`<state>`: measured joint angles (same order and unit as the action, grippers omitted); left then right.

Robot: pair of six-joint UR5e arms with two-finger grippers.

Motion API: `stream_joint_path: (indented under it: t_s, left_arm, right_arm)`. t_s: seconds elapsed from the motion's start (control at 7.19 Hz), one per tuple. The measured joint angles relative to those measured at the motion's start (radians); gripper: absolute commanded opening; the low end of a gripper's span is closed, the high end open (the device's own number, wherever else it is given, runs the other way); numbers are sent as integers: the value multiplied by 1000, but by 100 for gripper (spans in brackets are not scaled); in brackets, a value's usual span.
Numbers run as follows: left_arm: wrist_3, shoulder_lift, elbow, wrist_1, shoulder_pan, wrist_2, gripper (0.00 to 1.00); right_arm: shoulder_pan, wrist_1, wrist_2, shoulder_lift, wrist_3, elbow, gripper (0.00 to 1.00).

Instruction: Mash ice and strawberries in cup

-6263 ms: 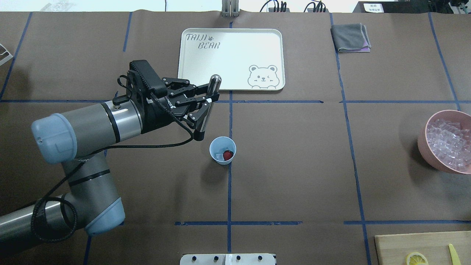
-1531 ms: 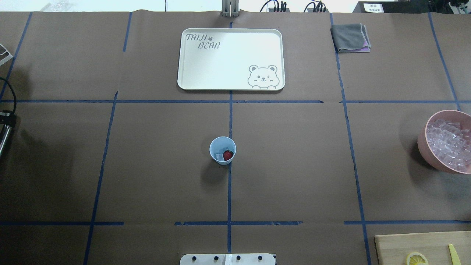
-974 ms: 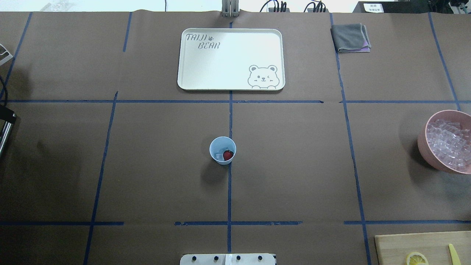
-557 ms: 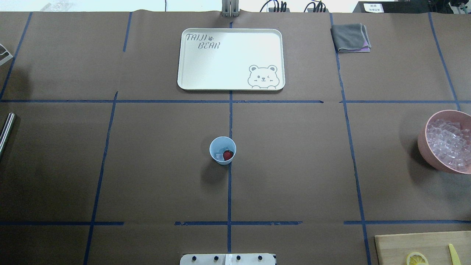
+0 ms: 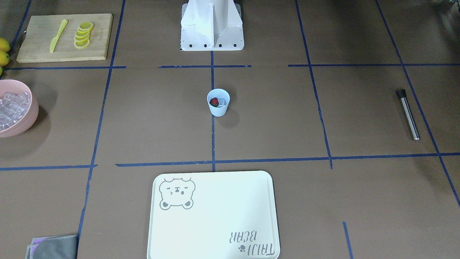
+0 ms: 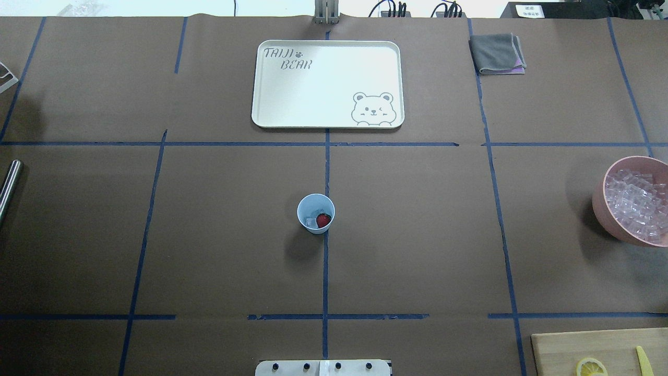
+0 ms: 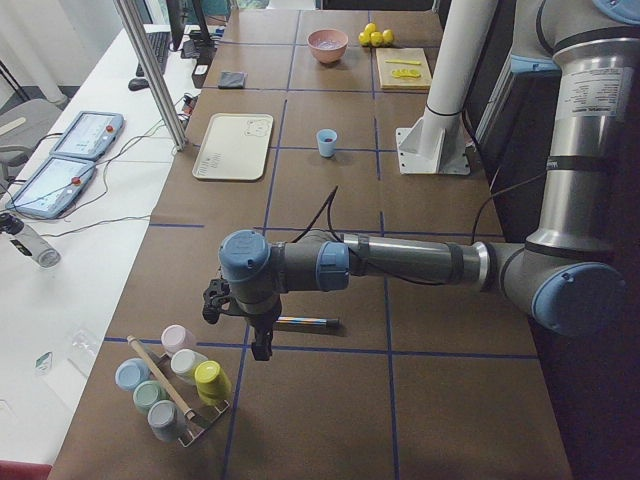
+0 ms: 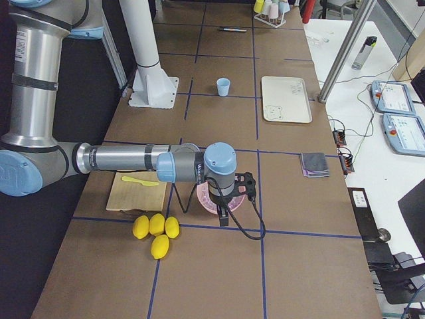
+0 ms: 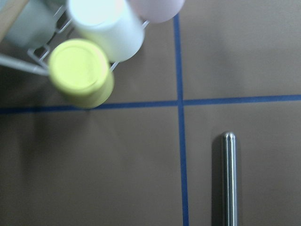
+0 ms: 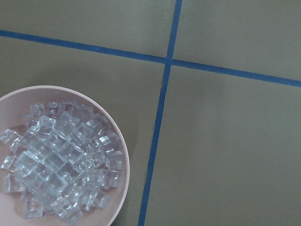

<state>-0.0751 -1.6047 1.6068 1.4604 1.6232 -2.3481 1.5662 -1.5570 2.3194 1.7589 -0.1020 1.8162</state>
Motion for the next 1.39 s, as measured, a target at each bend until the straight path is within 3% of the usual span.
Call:
stream_joint_path:
  t_s: [1.39]
  left_arm:
    - [-7,59,24,65,1,-49,100]
  right_arm:
    - [-39,0,0,-25,45,-20,100]
